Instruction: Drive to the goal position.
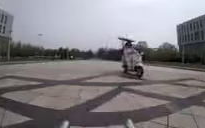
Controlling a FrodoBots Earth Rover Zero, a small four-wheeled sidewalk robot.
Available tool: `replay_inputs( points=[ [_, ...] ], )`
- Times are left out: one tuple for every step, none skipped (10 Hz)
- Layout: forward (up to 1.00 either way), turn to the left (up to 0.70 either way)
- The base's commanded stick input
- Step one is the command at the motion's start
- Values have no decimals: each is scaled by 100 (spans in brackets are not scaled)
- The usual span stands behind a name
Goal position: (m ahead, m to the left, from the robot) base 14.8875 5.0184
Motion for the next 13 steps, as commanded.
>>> replay_inputs(
  points=[
    [100, -40],
    [100, -40],
    [100, -35],
    [100, -2],
    [100, 10],
    [100, 14],
    [100, 9],
    [100, 4],
    [100, 12],
    [100, 17],
    [100, 15],
    [100, 6],
    [100, 0]
  ],
)
